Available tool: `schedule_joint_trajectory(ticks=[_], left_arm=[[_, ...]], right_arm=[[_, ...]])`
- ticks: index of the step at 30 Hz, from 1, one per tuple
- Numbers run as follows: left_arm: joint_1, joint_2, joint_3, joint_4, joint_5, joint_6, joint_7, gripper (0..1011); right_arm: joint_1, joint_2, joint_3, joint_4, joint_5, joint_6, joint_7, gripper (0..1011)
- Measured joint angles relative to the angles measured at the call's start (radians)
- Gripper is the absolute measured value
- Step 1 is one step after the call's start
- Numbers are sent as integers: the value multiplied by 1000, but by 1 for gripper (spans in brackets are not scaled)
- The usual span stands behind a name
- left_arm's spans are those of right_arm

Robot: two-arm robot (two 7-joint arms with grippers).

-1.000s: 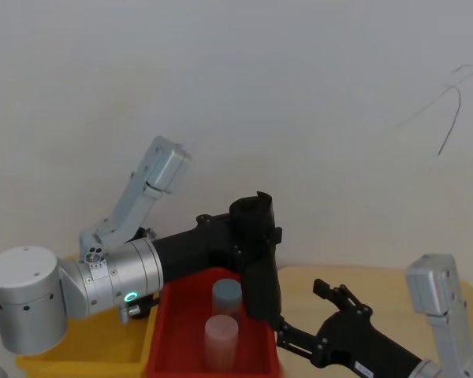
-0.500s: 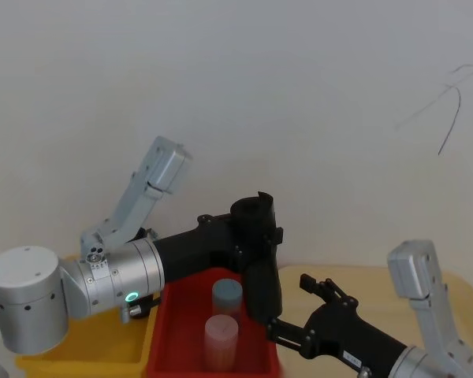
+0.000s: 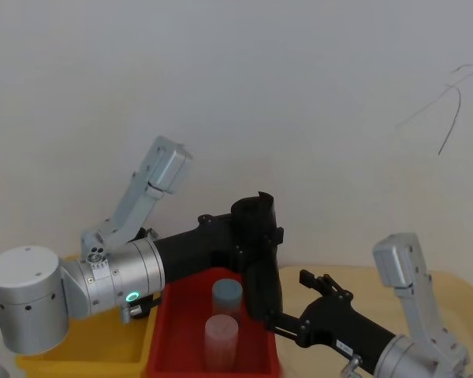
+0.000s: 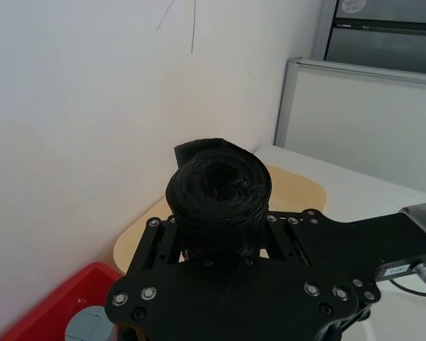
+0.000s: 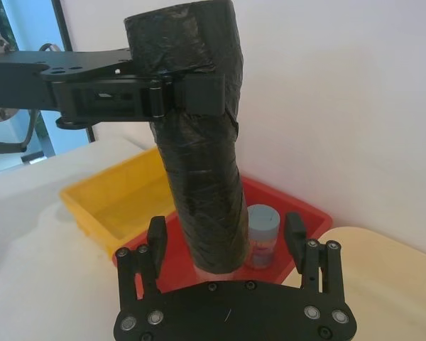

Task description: Pick up the garbage bag with the one hand and transfer it to the other hand.

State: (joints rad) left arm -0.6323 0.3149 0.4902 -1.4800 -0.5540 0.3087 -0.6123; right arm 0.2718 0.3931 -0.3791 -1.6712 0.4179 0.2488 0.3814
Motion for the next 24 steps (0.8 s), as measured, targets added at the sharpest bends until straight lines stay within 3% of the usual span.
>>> schedule_joint_trajectory(ticks=[24], left_arm=[[0,0,0,0,0,0,0,448]], right_arm=[[111,-49,-60,126,-2,-37,21,1001]])
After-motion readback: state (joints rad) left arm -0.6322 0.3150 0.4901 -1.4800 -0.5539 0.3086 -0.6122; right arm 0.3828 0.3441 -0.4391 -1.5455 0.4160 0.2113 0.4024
